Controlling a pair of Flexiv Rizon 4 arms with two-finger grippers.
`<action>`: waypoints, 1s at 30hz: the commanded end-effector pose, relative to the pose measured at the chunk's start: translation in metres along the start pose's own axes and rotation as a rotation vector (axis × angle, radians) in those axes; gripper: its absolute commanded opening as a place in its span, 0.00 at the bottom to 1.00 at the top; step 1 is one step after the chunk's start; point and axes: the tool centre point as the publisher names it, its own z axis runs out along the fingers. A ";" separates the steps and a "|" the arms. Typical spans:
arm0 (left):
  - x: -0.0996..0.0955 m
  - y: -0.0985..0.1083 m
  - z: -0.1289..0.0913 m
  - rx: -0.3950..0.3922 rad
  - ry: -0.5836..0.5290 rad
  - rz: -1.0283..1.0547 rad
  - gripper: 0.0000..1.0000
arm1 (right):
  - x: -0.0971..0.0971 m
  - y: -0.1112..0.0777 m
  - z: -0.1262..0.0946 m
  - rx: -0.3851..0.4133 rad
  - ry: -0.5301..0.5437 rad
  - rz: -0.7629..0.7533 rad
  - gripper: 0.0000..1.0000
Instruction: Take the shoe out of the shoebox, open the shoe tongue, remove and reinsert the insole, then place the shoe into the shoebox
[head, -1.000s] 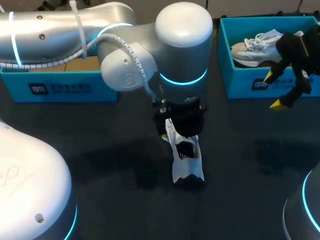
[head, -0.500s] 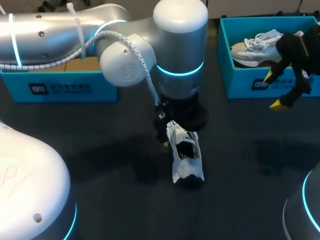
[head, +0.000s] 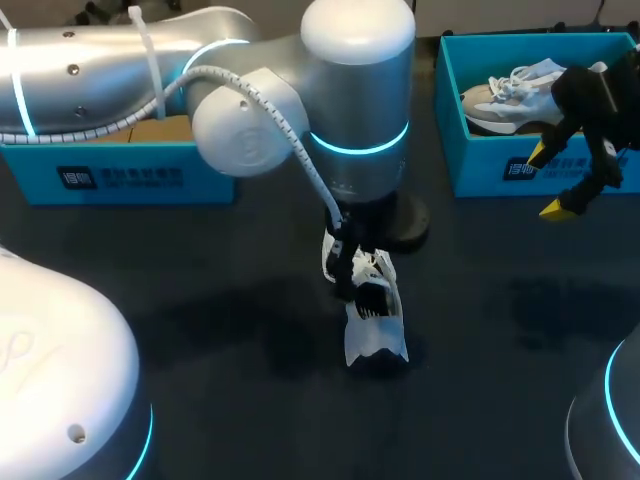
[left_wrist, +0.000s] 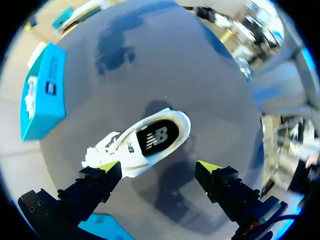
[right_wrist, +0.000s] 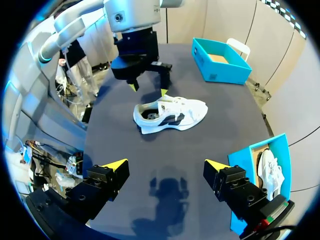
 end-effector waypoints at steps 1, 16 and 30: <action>0.015 0.001 -0.002 0.066 -0.054 -0.452 1.00 | -0.002 0.000 0.001 0.002 0.003 0.001 1.00; 0.043 -0.033 0.027 0.065 -0.080 -0.577 1.00 | -0.002 0.000 0.001 0.002 0.003 0.001 1.00; 0.043 -0.050 0.055 0.024 -0.056 -0.464 1.00 | -0.002 0.000 0.001 0.002 0.003 0.001 1.00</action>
